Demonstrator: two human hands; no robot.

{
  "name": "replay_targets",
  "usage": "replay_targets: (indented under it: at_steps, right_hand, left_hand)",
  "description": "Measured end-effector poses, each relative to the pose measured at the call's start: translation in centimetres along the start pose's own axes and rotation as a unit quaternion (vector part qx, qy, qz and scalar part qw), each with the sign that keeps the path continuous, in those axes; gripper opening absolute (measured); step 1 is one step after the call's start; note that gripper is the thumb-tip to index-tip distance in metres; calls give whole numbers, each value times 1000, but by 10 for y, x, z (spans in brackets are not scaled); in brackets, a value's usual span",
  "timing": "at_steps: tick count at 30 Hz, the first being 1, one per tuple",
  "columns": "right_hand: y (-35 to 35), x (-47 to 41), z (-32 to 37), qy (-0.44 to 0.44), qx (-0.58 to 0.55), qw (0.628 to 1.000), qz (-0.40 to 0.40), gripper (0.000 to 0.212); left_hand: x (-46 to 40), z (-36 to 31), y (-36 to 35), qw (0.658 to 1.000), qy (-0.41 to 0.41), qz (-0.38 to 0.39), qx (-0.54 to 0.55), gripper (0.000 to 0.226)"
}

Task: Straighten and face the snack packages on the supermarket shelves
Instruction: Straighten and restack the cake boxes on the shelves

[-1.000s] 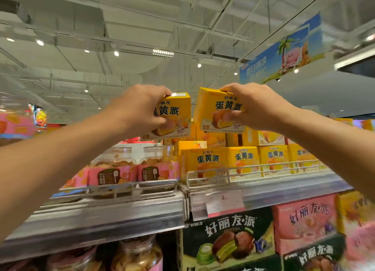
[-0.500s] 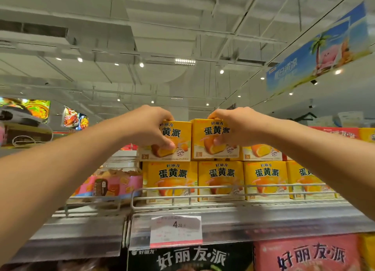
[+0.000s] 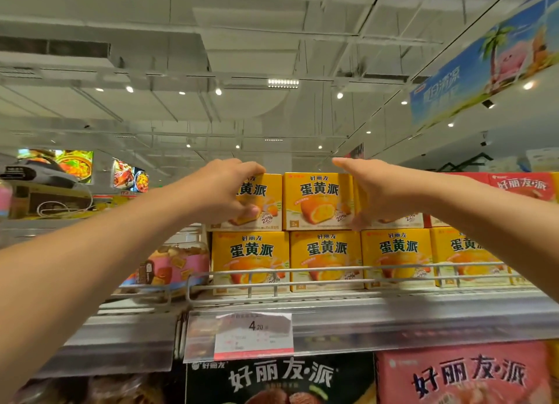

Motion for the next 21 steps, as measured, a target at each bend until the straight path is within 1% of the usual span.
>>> replay_targets:
  at_steps: [2, 5, 9, 12, 14, 17, 21]
  right_hand:
    - [-4, 6, -4, -6, 25, 1000, 5, 128]
    - [-3, 8, -5, -6, 59, 998, -4, 123]
    - [0, 8, -4, -2, 63, 998, 3, 111]
    - [-2, 7, -5, 1, 61, 998, 5, 106]
    - [-2, 7, -6, 2, 61, 998, 1, 108]
    - [-3, 7, -7, 5, 66, 998, -6, 118]
    - [-4, 7, -7, 6, 73, 997, -15, 119]
  left_hand:
    - [0, -4, -1, 1000, -5, -2, 3, 71]
    - [-1, -10, -2, 1000, -14, -9, 5, 70]
    - [-3, -13, -3, 1000, -16, -8, 0, 72]
    - [-4, -12, -5, 1000, -15, -6, 2, 72]
    - [-4, -13, -5, 1000, -18, -8, -3, 72]
    - [-3, -13, -8, 1000, -21, -6, -17, 74]
    - [-1, -11, -12, 998, -27, -13, -48, 76]
Point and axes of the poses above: each hand's wrist, its own x-axis away from the middle knuckle, its own y-axis out of the back of the hand, z = x × y, the point moved 9 cm from there along -x, towards the middle knuckle, and after that the axes turned 8 degrees about y, right-handed, at the moved point
